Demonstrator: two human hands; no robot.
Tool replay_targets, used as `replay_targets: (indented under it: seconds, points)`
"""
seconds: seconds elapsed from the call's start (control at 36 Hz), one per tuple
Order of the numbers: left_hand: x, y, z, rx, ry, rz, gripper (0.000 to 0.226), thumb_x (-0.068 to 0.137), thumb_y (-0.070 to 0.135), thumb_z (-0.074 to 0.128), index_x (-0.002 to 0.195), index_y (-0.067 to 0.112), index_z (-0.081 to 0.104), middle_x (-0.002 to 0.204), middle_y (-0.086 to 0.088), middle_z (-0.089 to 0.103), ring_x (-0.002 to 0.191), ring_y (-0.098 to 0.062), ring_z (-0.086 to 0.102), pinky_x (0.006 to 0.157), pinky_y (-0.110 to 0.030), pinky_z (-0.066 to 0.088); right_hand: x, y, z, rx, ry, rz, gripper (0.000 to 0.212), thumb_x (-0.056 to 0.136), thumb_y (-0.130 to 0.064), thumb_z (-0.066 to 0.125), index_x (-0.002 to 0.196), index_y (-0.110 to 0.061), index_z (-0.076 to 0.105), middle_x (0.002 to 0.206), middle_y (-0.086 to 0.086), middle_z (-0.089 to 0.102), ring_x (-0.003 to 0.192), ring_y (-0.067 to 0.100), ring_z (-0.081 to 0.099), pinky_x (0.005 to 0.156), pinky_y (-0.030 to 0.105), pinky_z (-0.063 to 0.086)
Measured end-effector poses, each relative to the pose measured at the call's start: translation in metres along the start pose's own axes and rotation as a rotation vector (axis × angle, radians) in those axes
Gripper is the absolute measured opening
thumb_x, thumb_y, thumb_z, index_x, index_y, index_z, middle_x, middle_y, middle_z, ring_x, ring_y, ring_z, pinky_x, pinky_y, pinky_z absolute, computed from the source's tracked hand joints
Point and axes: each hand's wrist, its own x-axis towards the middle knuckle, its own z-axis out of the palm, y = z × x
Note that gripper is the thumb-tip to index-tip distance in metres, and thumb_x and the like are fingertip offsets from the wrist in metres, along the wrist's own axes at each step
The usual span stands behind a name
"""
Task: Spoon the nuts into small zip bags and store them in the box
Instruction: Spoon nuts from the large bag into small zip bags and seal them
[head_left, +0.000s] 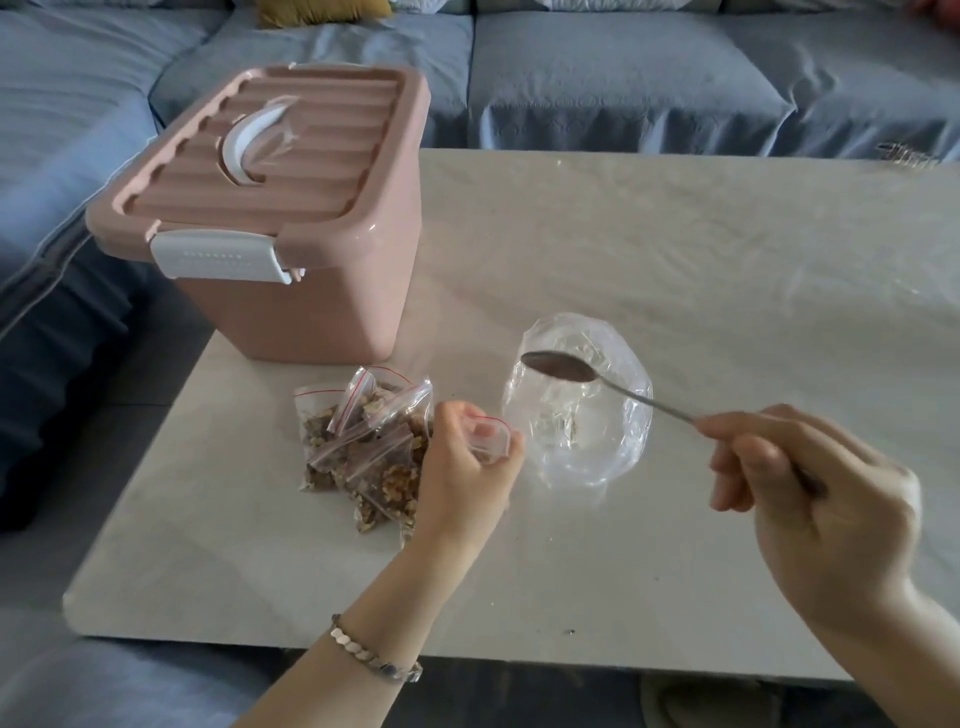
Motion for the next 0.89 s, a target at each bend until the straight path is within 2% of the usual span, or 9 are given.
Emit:
replay_targets:
  seconds: [0.19,0.28,0.36,0.39,0.47,0.58,0.67,0.78,0.89]
  points:
    - [-0.001,0.002,-0.006,-0.045,0.012,-0.016,0.031,0.079,0.014,0.070,0.097,0.016,0.045,0.080,0.011,0.055,0.072,0.004,0.053,0.063,-0.001,0.036,-0.054,0.023,0.009,-0.159,-0.182,0.060,0.034,0.097,-0.037,0.042,0.098,-0.016,0.068,0.075,0.003,0.058,0.062,0.005,0.050,0.056,0.017,0.043]
    - [-0.003,0.005,-0.006,-0.041,0.001,-0.016,0.031,0.080,0.015,0.069,0.097,0.018,0.044,0.082,0.011,0.056,0.074,0.004,0.053,0.063,-0.002,0.036,-0.071,0.032,0.021,-0.240,-0.282,0.164,0.034,0.098,-0.038,0.037,0.108,-0.015,0.060,0.087,-0.007,0.049,0.070,-0.001,0.044,0.066,0.005,0.035]
    - [-0.004,0.006,-0.006,-0.030,0.004,-0.022,0.032,0.079,0.017,0.070,0.097,0.020,0.044,0.082,0.012,0.056,0.076,0.003,0.054,0.067,-0.007,0.040,-0.083,0.049,0.031,-0.301,-0.317,0.200,0.044,0.092,-0.046,0.037,0.106,-0.011,0.061,0.089,-0.027,0.058,0.075,-0.009,0.052,0.072,-0.003,0.036]
    - [-0.005,0.006,-0.006,-0.025,0.004,-0.022,0.033,0.078,0.018,0.070,0.098,0.020,0.043,0.081,0.013,0.056,0.078,0.002,0.054,0.068,-0.008,0.040,-0.084,0.053,0.033,-0.408,-0.372,0.207,0.043,0.090,-0.044,0.042,0.107,-0.010,0.063,0.088,-0.031,0.059,0.075,-0.009,0.056,0.067,0.002,0.042]
    - [-0.005,0.005,-0.006,-0.019,-0.011,-0.013,0.036,0.078,0.016,0.071,0.099,0.017,0.042,0.083,0.011,0.055,0.079,0.000,0.054,0.066,-0.004,0.038,-0.077,0.060,0.038,-0.466,-0.415,0.328,0.033,0.088,-0.025,0.049,0.110,-0.008,0.066,0.080,-0.004,0.054,0.057,0.020,0.058,0.048,0.022,0.036]
    - [-0.008,0.005,-0.006,-0.018,-0.057,-0.017,0.038,0.077,0.016,0.071,0.099,0.018,0.039,0.086,0.008,0.056,0.082,-0.005,0.055,0.067,-0.004,0.038,-0.081,0.069,0.039,-0.639,-0.421,0.311,0.046,0.066,-0.001,0.080,0.109,-0.009,0.068,0.078,0.008,0.058,0.068,0.032,0.058,0.060,0.035,0.048]
    - [-0.011,0.004,-0.005,0.001,-0.083,-0.001,0.039,0.077,0.018,0.072,0.097,0.023,0.038,0.088,0.007,0.056,0.084,-0.007,0.056,0.071,-0.007,0.039,-0.071,0.057,0.042,-0.589,-0.324,0.290,0.031,0.069,-0.012,0.080,0.100,-0.013,0.072,0.091,0.010,0.060,0.089,0.027,0.051,0.074,0.042,0.047]
    - [-0.016,0.004,-0.002,0.007,-0.168,-0.005,0.041,0.078,0.024,0.071,0.093,0.035,0.034,0.093,0.007,0.054,0.084,-0.010,0.057,0.075,-0.020,0.047,-0.040,0.014,0.049,-0.142,-0.317,0.397,0.028,0.081,-0.040,0.061,0.103,-0.025,0.070,0.094,-0.012,0.051,0.088,0.004,0.047,0.080,0.009,0.036]
    - [-0.022,0.009,0.003,0.101,-0.199,0.065,0.037,0.078,0.023,0.067,0.099,0.022,0.037,0.091,0.008,0.051,0.080,-0.010,0.055,0.065,-0.013,0.041,-0.017,-0.017,0.060,-0.048,-0.512,0.432,0.019,0.083,-0.042,0.062,0.101,-0.037,0.068,0.096,-0.015,0.050,0.091,0.003,0.051,0.078,0.005,0.036]
